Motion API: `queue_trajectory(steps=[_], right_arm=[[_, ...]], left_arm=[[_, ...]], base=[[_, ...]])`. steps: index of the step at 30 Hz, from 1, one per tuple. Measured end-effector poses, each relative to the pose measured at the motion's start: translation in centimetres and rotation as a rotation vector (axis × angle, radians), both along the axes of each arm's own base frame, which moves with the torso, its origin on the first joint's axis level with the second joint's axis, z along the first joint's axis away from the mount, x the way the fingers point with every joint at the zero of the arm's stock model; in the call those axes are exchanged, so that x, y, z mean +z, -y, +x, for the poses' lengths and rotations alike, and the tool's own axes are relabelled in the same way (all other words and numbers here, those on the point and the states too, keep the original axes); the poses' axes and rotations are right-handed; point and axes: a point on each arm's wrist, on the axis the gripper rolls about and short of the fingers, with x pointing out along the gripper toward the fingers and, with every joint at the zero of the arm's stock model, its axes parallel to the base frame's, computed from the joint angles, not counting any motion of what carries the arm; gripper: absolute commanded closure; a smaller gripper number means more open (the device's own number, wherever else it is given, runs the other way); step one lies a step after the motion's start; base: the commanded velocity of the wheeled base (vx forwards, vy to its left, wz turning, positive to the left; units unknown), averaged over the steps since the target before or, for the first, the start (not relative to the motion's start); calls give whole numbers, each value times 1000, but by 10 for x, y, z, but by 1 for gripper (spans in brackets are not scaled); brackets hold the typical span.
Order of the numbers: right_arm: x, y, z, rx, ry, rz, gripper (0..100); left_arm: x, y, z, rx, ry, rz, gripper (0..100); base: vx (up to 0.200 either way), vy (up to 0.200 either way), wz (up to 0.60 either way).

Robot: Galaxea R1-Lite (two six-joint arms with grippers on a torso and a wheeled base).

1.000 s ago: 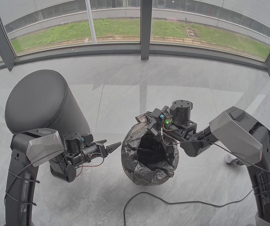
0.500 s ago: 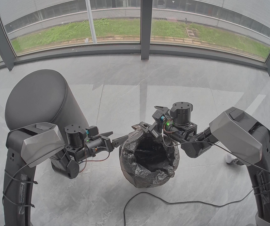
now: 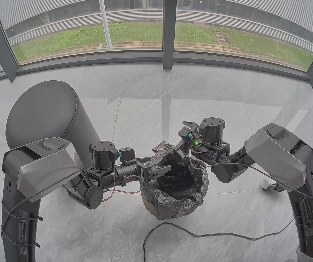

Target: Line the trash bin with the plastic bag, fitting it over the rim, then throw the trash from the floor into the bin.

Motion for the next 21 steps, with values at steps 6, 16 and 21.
queue_trajectory(steps=[6,16,21], right_arm=[[6,-3,-2,4,13,7,0],[17,-9,-9,16,28,15,0],[20,-5,-17,17,20,11,0]], left_arm=[[-13,-6,3,11,-10,37,0],[-35,-17,12,38,-16,115,0],[-43,-23,21,61,-18,118,0]], base=[[0,0,0],[0,0,0],[0,0,0]])
